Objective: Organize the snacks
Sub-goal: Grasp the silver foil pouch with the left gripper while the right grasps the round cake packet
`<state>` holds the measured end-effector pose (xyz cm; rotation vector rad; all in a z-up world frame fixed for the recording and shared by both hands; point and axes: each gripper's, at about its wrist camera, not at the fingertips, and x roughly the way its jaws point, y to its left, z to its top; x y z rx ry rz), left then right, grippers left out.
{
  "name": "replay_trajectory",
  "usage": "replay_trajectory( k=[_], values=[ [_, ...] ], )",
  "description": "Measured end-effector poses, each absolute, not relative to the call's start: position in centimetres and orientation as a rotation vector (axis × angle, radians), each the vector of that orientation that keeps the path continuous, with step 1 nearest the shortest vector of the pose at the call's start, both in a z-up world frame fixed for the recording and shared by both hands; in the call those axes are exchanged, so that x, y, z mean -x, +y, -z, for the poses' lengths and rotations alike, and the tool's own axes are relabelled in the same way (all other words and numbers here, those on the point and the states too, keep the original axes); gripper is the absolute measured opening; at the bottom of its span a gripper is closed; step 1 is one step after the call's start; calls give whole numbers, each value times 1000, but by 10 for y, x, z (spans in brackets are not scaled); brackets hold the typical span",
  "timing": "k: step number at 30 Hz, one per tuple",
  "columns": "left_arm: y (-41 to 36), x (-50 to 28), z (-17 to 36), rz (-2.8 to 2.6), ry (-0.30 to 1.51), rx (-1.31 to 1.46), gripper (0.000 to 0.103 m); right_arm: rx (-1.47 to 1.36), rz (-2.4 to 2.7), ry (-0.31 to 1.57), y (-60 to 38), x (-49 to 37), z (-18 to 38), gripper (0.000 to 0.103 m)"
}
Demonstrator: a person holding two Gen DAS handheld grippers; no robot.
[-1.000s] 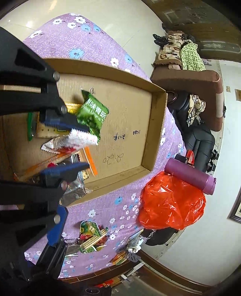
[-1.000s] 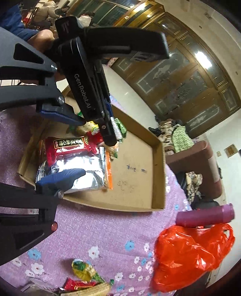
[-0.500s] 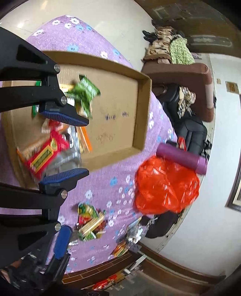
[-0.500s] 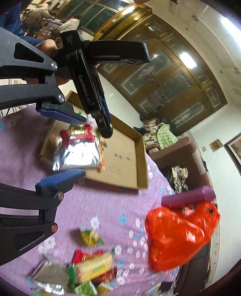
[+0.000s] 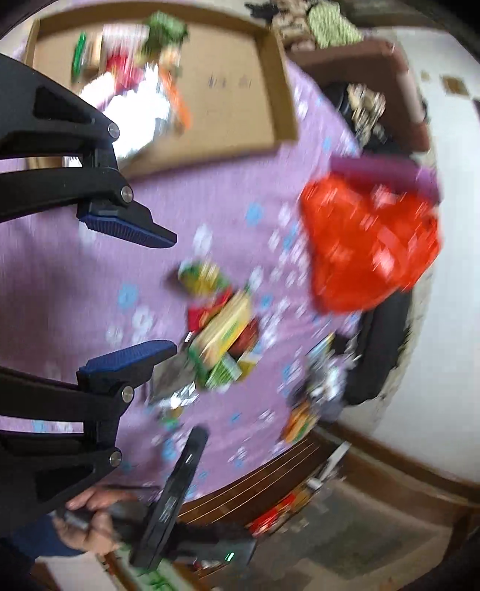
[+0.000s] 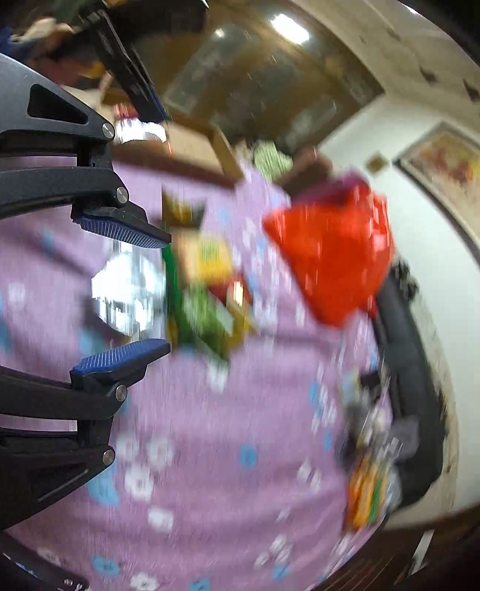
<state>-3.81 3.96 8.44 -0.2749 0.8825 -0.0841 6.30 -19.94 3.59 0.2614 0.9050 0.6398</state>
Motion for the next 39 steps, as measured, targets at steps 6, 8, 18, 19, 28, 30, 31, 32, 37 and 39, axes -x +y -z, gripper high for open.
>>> replay_trajectory(
  k=[6,8,18,19,28,30,31,32,37,39],
  values=[
    [-10,7,-57,159,978,225,55,-241,-594,963,-210,-81,-3,42],
    [-21,-3,-50,166,997,195,65,-210,-582,952,-208,-82,-1,42],
    [-34,-21,-41,189,1036,156,79,-33,-625,913,-186,-70,0,42],
    [-36,-21,-41,194,1037,146,79,16,-634,900,-183,-65,0,42],
    [-29,-20,-39,191,1043,131,80,174,-665,899,-170,-52,5,42],
    [-29,-20,-38,191,1046,127,80,201,-671,895,-168,-47,4,40],
    [-30,-20,-38,196,1049,118,80,209,-679,891,-168,-45,3,40],
    [-32,-19,-37,198,1051,108,80,218,-687,892,-167,-43,3,40],
    [-38,-18,-36,208,1052,64,80,270,-694,893,-165,-38,4,40],
    [-40,-19,-35,218,1057,57,81,274,-697,893,-166,-38,3,40]
  ],
)
